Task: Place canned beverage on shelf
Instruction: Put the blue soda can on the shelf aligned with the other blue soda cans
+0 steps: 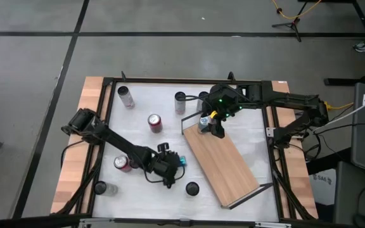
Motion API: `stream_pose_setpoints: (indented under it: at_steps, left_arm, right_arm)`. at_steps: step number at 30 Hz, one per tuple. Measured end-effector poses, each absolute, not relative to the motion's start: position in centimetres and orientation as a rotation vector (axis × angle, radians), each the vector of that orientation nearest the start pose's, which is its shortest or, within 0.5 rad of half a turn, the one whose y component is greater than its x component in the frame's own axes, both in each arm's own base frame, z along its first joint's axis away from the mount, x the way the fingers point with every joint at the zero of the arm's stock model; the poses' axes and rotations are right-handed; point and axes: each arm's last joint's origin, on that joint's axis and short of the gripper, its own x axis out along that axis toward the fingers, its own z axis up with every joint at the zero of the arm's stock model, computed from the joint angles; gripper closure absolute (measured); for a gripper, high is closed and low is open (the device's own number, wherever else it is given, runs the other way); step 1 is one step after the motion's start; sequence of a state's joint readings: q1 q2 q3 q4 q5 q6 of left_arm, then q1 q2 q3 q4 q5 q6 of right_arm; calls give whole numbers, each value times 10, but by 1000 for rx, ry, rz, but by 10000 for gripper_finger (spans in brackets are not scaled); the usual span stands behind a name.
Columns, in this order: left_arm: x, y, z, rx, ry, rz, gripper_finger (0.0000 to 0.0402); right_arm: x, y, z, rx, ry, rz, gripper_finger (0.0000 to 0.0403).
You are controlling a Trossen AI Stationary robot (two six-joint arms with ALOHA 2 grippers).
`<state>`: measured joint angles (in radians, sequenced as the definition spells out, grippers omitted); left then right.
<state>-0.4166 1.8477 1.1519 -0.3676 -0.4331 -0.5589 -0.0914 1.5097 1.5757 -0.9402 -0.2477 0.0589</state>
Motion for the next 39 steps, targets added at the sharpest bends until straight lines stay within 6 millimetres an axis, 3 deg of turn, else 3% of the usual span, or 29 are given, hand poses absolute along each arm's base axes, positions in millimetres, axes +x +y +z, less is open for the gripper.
stream_pose_setpoints:
  at_steps: [12, 26, 39]
  left_arm:
    - [353, -123, 187, -71, 727, 461, 206]
    - [340, -112, 244, -70, 443, 649, 203]
    - [346, -112, 263, 48, 326, 682, 201]
  right_arm:
    - [305, -21, 370, 304, 873, 72, 78]
    - [308, -21, 372, 557, 843, -42, 78]
    - [316, -22, 381, 683, 727, -63, 78]
